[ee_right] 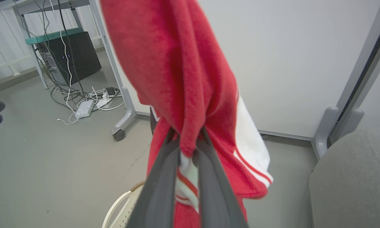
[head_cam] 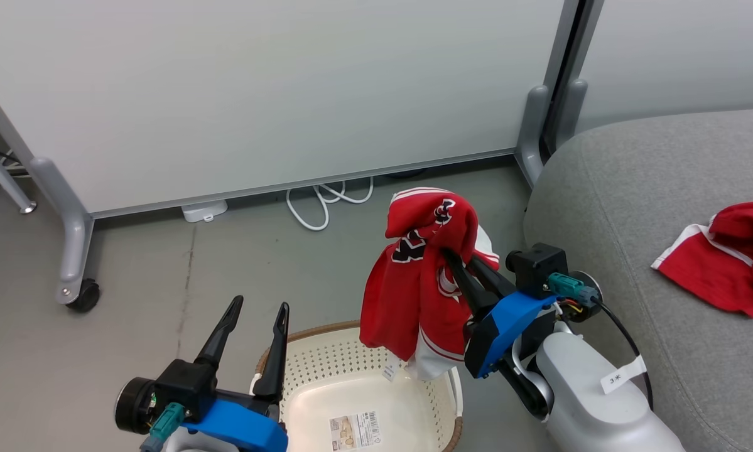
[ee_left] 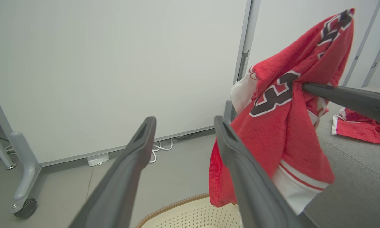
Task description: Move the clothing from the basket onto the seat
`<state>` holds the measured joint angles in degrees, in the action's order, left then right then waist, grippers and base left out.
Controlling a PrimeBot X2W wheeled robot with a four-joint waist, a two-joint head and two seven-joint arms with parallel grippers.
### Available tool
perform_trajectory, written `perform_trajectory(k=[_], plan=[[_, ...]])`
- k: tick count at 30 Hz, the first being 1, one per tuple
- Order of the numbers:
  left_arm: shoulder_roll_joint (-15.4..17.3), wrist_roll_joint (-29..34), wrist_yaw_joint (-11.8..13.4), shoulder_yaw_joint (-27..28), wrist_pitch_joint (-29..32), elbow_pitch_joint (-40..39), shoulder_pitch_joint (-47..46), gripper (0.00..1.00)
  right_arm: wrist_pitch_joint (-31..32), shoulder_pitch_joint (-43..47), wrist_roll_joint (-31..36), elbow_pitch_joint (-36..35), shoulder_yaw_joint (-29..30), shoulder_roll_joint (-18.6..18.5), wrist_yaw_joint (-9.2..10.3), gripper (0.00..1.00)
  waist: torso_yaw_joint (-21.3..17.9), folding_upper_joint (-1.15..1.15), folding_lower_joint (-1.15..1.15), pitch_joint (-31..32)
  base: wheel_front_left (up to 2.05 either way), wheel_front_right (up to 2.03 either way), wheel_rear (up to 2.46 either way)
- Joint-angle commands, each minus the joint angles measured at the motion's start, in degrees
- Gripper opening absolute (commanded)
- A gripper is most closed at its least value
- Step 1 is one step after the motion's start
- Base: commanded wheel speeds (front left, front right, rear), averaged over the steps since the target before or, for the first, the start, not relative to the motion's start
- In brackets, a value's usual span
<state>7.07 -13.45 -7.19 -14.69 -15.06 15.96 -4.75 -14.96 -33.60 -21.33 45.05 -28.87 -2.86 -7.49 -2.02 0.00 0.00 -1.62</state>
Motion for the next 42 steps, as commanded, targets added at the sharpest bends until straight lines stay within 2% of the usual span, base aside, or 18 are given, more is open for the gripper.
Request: perform_trajectory(k=[1, 10, 30, 42], plan=[[-0.1, 0.3, -0.3, 0.3, -0.2, -0.2, 0.6, 1.00, -0.1, 0.7, -0.5, -0.3, 0.0, 0.0, -0.01, 0.00, -0.3, 0.00, 0.00, 0.0, 0.00, 0.00, 0.00], [-0.1, 0.3, -0.3, 0.1, -0.2, -1.1, 1.3, 1.00, -0.1, 0.8, -0.2, -1.4, 0.8, 0.0, -0.01, 0.00, -4.9, 0.00, 0.00, -0.5, 0.00, 0.00, 0.00], [1.2, 0.3, -0.3, 0.2, -0.2, -1.9, -1.2, 1.00, -0.3, 2.2, 0.6, -3.7, 4.0, 0.0, -0.01, 0.00, -23.0, 0.00, 0.00, -4.1, 0.00, 0.00, 0.00], [2.2, 0.1, -0.3, 0.0, -0.2, -1.9, -1.7, 1.00, -0.3, 3.4, -0.5, -5.2, 4.6, 0.0, -0.01, 0.00, -29.1, 0.00, 0.00, -5.1, 0.00, 0.00, 0.00]])
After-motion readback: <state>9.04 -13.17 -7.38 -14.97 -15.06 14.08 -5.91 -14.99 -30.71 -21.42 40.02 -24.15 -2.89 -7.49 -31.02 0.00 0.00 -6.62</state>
